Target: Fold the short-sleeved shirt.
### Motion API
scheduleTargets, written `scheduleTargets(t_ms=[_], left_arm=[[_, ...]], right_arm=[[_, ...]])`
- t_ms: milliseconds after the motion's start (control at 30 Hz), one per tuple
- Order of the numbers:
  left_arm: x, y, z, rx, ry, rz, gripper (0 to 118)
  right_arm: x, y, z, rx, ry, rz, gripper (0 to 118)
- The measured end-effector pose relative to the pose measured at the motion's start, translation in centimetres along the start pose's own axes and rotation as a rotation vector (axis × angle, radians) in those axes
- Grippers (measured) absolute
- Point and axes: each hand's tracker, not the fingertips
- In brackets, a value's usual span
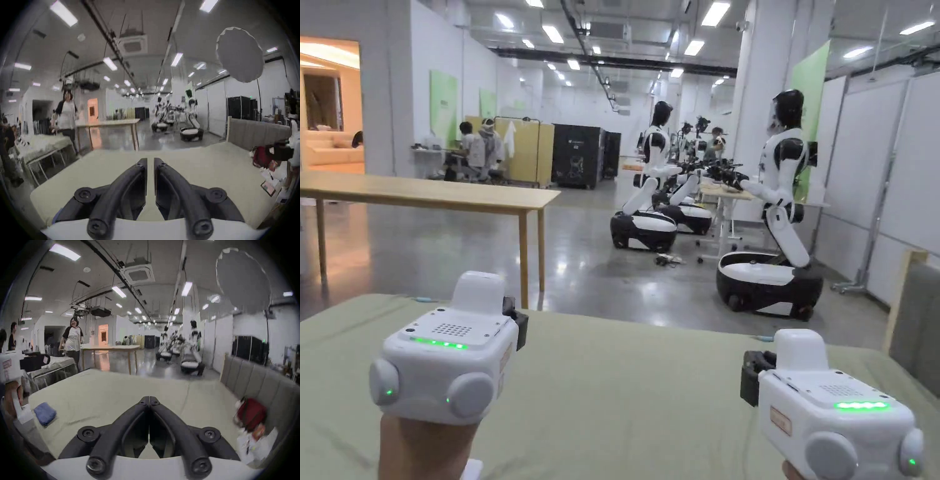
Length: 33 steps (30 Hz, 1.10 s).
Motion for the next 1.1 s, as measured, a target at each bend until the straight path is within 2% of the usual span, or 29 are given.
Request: scheduleTargets(t_ms=[100, 167, 267, 367, 467, 800, 833, 900, 933, 967, 1000, 1100], left_arm=[[2.6, 1.9, -0.1, 0.029, -0.016, -0.022, 8], [3.7, 2.7, -0.1, 0.045, -0.015, -0.017, 8], [4.7, 2.9, -0.8, 0.029, 0.011, -0.035, 8], [4.5, 2.3, 0.1, 0.032, 0.000, -0.037, 8], [4.2, 1.9, 0.0, 0.018, 0.009, -0.021, 8], [3.6, 1.4, 0.2, -0.001, 0.023, 0.005, 8], [3.5, 1.5, 0.2, -0.002, 0.023, 0.006, 10], [3.4, 1.5, 0.2, 0.000, 0.027, 0.020, 28], [3.2, 1.5, 0.1, 0.002, 0.024, 0.030, 42], [3.1, 1.5, 0.1, 0.001, 0.023, 0.035, 72], [3.1, 1.5, 0.1, -0.003, 0.018, 0.041, 89], [3.0, 1.4, 0.1, 0.002, 0.012, 0.037, 97]], right_arm=[[1.6, 2.7, 0.4, 0.052, -0.051, 0.003, 3], [2.5, 3.3, 0.6, 0.091, -0.038, -0.024, 3], [3.1, 3.1, 0.2, 0.087, -0.069, -0.032, 3], [3.0, 2.4, 0.6, 0.126, -0.102, 0.001, 3], [3.4, 2.1, 1.0, 0.130, -0.083, -0.045, 3], [3.7, 1.8, 0.9, 0.124, -0.096, -0.081, 6], [3.6, 1.8, 0.9, 0.126, -0.101, -0.081, 10], [3.6, 1.9, 0.9, 0.128, -0.098, -0.078, 32], [3.6, 1.9, 0.8, 0.128, -0.094, -0.077, 36], [3.5, 1.9, 0.8, 0.126, -0.094, -0.073, 36], [3.4, 2.0, 0.8, 0.125, -0.097, -0.067, 36], [3.2, 2.0, 0.9, 0.133, -0.120, -0.057, 36]])
